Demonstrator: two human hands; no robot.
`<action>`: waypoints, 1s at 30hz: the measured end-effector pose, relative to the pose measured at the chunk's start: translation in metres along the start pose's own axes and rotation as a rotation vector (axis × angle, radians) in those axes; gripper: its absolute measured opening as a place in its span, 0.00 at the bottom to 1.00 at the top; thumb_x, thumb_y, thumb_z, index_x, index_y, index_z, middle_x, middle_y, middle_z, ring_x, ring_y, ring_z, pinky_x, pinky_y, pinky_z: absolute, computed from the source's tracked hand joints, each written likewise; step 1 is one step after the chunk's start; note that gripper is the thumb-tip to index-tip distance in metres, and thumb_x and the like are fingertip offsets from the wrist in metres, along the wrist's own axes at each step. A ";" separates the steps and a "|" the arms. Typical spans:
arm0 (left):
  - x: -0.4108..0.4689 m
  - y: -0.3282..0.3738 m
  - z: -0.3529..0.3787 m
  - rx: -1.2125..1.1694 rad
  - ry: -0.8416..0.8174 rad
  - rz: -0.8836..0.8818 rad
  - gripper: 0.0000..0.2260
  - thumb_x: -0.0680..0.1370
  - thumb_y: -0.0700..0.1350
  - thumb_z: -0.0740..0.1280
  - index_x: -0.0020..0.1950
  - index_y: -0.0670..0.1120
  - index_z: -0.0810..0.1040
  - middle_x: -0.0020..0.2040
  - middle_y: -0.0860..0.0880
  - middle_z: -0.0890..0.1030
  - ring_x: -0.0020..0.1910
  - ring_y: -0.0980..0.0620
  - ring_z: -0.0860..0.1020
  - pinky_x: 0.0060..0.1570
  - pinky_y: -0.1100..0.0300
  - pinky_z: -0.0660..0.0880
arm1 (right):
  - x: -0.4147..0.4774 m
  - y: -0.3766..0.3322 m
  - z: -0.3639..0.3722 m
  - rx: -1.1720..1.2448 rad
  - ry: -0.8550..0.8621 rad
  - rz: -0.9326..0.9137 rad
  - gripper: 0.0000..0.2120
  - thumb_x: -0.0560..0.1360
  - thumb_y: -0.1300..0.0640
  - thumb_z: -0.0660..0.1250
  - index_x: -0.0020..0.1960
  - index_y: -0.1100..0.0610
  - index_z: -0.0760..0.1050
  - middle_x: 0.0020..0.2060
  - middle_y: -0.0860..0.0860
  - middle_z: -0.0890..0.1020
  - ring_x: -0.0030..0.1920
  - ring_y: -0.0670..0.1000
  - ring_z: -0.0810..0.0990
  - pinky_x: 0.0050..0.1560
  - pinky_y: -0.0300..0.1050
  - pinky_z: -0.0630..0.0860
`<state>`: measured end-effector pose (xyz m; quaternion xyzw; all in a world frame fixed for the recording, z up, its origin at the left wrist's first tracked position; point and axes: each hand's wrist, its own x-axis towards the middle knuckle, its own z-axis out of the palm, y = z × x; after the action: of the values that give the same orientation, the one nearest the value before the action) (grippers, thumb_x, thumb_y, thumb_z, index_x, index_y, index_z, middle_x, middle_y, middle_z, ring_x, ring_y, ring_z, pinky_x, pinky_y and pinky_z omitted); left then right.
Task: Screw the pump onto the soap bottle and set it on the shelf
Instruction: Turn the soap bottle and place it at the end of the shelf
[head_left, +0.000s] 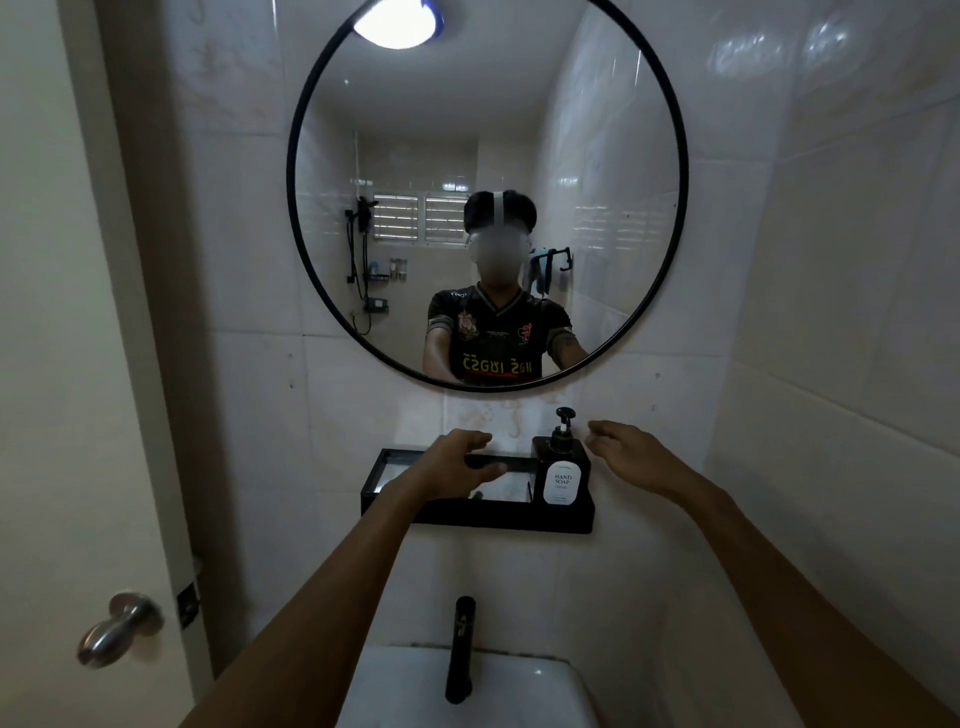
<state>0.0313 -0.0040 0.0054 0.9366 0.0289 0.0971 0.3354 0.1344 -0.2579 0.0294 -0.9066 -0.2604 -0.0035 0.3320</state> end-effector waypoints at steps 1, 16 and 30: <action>-0.004 -0.002 -0.003 0.024 0.021 -0.006 0.32 0.79 0.53 0.71 0.79 0.43 0.66 0.78 0.44 0.70 0.74 0.46 0.73 0.68 0.58 0.71 | -0.002 -0.003 0.003 -0.014 0.016 0.001 0.25 0.83 0.52 0.58 0.77 0.60 0.64 0.76 0.56 0.67 0.76 0.55 0.64 0.73 0.46 0.59; -0.066 -0.026 -0.013 0.371 0.117 -0.088 0.30 0.84 0.59 0.56 0.81 0.43 0.62 0.79 0.43 0.67 0.78 0.44 0.66 0.73 0.51 0.66 | -0.055 -0.023 0.033 -0.312 0.082 -0.003 0.34 0.70 0.27 0.57 0.56 0.57 0.71 0.51 0.55 0.76 0.52 0.56 0.77 0.52 0.51 0.75; -0.116 -0.002 -0.029 0.568 0.091 0.001 0.32 0.85 0.59 0.52 0.82 0.39 0.57 0.81 0.41 0.62 0.81 0.44 0.58 0.79 0.50 0.55 | -0.091 -0.060 0.037 -0.313 0.141 -0.032 0.53 0.61 0.16 0.47 0.66 0.58 0.67 0.59 0.57 0.74 0.59 0.57 0.74 0.61 0.55 0.73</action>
<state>-0.0881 0.0017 0.0076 0.9877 0.0696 0.1270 0.0580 0.0207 -0.2393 0.0202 -0.9405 -0.2473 -0.1127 0.2039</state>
